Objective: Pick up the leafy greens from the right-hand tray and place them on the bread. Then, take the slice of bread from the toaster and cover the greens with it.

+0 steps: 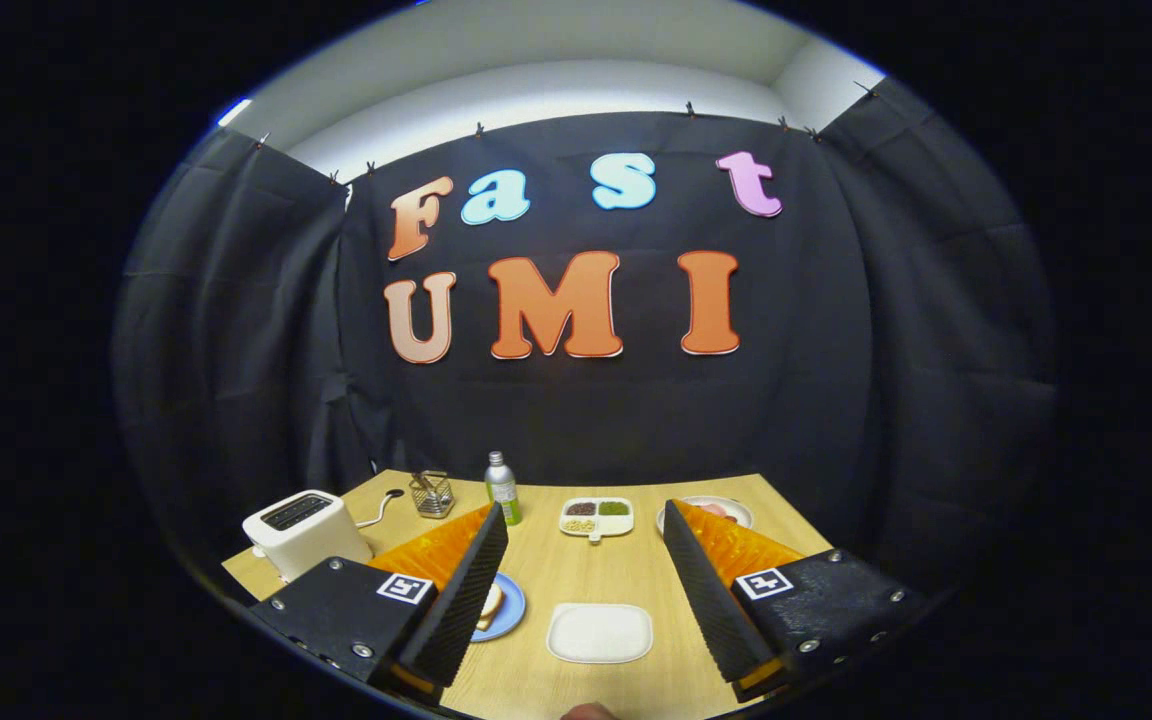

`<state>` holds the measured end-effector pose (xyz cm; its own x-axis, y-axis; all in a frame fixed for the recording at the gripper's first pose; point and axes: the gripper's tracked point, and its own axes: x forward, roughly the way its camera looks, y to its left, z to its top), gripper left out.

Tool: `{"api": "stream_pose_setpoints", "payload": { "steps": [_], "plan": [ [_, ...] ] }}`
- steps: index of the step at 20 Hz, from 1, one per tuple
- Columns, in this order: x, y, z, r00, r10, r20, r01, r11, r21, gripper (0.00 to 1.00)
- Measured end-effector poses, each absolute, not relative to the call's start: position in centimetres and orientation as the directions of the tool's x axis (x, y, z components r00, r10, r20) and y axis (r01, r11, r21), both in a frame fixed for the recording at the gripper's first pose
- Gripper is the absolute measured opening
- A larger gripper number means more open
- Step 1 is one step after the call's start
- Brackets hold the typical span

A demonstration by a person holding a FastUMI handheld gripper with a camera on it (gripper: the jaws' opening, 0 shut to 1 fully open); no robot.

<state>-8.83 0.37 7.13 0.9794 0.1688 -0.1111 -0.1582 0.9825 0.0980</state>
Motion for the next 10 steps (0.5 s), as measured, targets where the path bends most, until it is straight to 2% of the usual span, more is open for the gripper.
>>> {"api": "stream_pose_setpoints", "payload": {
  "steps": [5,10],
  "plan": [
    [-11.9,-2.3,11.7,0.997,0.070,0.035,-0.071,0.997,0.009,0.95],
    [-13.5,-2.9,13.6,0.996,0.017,0.088,-0.014,0.999,-0.039,0.97]
  ]
}}
